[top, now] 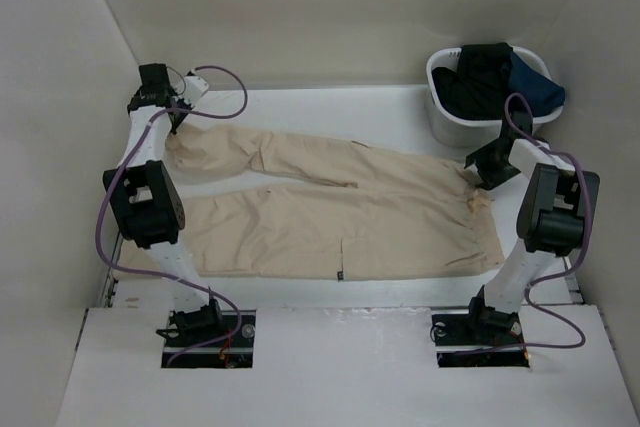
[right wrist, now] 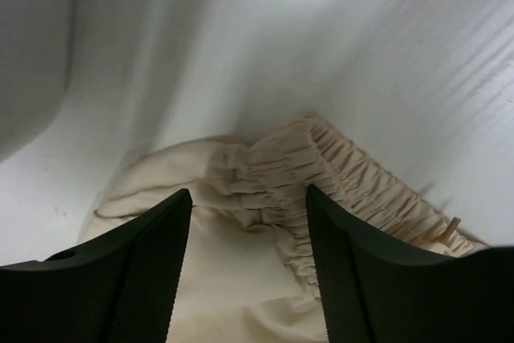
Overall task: Fold and stack the trousers
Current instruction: Fold the trousers
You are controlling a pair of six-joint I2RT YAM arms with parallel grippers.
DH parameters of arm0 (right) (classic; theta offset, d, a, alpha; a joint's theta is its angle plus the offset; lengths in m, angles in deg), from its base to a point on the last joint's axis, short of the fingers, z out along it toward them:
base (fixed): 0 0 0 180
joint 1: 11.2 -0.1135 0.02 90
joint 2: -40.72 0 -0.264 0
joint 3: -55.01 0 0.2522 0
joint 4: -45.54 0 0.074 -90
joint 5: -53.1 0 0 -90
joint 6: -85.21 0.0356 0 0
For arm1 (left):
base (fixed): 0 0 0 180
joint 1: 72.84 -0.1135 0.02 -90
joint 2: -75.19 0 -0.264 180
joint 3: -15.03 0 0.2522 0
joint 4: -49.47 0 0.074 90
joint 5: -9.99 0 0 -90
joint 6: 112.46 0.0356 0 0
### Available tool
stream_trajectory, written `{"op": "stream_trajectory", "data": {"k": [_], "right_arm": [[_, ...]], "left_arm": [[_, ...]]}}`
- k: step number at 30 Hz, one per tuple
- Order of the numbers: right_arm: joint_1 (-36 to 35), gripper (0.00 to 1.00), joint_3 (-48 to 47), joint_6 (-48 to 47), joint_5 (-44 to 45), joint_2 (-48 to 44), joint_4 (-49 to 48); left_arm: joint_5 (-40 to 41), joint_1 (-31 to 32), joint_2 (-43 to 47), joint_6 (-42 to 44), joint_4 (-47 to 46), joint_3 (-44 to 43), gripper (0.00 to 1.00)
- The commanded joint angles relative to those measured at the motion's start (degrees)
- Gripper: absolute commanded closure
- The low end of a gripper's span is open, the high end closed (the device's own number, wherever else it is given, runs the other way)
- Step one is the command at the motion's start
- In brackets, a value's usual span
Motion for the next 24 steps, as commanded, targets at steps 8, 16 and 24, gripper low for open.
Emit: {"op": "stream_trajectory", "data": {"k": [8, 16, 24], "right_arm": [[0.4, 0.2, -6.7, -1.2, 9.0, 6.0, 10.9], [-0.2, 0.62, -11.0, -3.1, 9.0, 13.0, 17.8], [3.2, 1.0, -4.9, 1.3, 4.2, 8.4, 12.2]], "left_arm": [[4.8, 3.6, 7.4, 5.5, -9.0, 1.7, 0.97], [4.5, 3.8, 11.6, 4.8, -15.4, 1.6, 0.98], [2.2, -1.7, 14.5, 4.8, -25.7, 1.8, 0.98]]}}
